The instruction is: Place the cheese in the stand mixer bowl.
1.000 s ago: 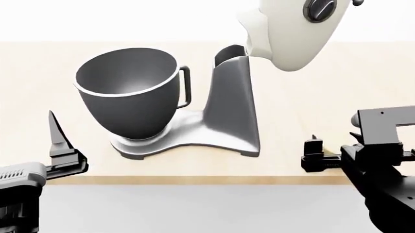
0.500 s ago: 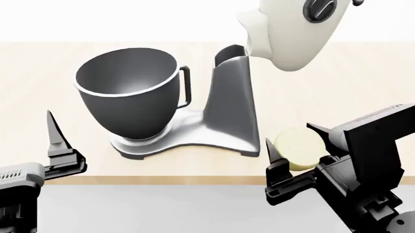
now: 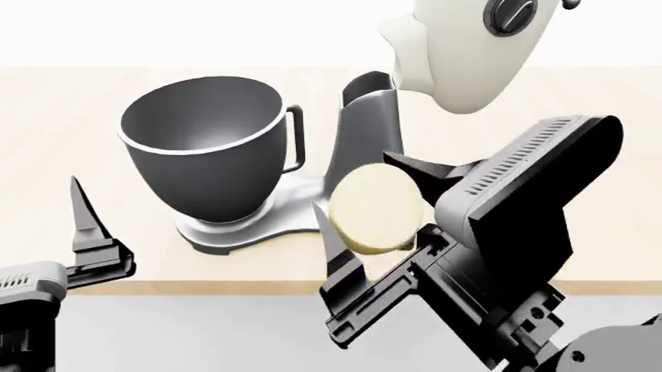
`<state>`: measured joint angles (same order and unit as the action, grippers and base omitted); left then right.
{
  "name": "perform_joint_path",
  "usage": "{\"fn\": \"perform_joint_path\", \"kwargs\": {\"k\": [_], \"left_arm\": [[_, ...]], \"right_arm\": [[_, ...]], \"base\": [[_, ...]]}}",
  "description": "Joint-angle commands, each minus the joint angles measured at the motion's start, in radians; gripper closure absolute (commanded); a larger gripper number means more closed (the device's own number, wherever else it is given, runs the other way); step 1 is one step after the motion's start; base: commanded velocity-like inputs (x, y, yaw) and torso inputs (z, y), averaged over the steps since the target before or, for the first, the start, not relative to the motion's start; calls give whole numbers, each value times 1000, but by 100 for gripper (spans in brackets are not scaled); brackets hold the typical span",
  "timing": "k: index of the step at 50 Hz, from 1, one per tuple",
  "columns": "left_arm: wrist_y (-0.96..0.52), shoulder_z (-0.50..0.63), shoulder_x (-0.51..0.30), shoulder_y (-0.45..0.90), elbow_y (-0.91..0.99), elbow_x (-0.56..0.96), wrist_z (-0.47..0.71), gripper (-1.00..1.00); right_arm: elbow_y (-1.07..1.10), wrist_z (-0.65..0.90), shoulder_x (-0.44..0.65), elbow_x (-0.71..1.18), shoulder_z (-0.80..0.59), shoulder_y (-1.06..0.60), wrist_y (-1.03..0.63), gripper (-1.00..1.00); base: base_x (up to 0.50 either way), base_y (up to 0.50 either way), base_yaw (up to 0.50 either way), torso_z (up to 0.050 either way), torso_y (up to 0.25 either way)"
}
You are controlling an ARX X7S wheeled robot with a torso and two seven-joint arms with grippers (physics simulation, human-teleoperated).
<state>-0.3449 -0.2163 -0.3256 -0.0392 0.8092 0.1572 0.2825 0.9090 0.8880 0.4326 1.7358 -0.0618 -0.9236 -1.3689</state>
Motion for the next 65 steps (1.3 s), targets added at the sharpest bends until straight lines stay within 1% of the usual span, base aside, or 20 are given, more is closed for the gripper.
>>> {"fn": "perform_joint_path", "kwargs": {"k": [1, 5, 11, 14, 20, 38, 43, 49, 59, 60, 65], "left_arm": [[-1, -2, -5, -1, 3, 3, 4, -100], [-6, -4, -9, -1, 7, 4, 6, -100], [-7, -1, -11, 1, 5, 4, 8, -100], [-1, 0, -11, 0, -1, 4, 8, -100], [-3, 10, -13, 2, -2, -3, 11, -100], [-2, 12, -18, 1, -3, 1, 17, -100], [-12, 10, -23, 5, 2, 3, 20, -100], [-11, 10, -24, 7, -1, 5, 22, -100], [-7, 16, -26, 6, -5, 4, 24, -100], [-3, 16, -25, 3, -7, 4, 24, -100], [6, 17, -25, 0, -14, 4, 25, -100]], "right_arm": [[-86, -383, -138, -511, -162, -55, -8, 100], [-198, -495, -153, -703, -300, -84, 101, 100], [-308, -556, -187, -769, -365, -105, 163, 100], [-297, -561, -170, -800, -395, -89, 182, 100], [-311, -581, -132, -813, -375, -55, 222, 100], [-315, -572, -125, -802, -384, -59, 233, 100], [-344, -601, -142, -827, -408, -89, 265, 100], [-426, -677, -200, -852, -427, -204, 321, 100], [-560, -765, -256, -897, -461, -299, 399, 100], [-624, -793, -281, -912, -470, -318, 426, 100], [-766, -866, -321, -963, -514, -350, 499, 100]], "base": [[0, 0, 0, 0, 0], [0, 0, 0, 0, 0], [0, 0, 0, 0, 0], [0, 0, 0, 0, 0], [0, 0, 0, 0, 0], [0, 0, 0, 0, 0], [0, 0, 0, 0, 0], [0, 0, 0, 0, 0], [0, 0, 0, 0, 0], [0, 0, 0, 0, 0], [0, 0, 0, 0, 0]]}}
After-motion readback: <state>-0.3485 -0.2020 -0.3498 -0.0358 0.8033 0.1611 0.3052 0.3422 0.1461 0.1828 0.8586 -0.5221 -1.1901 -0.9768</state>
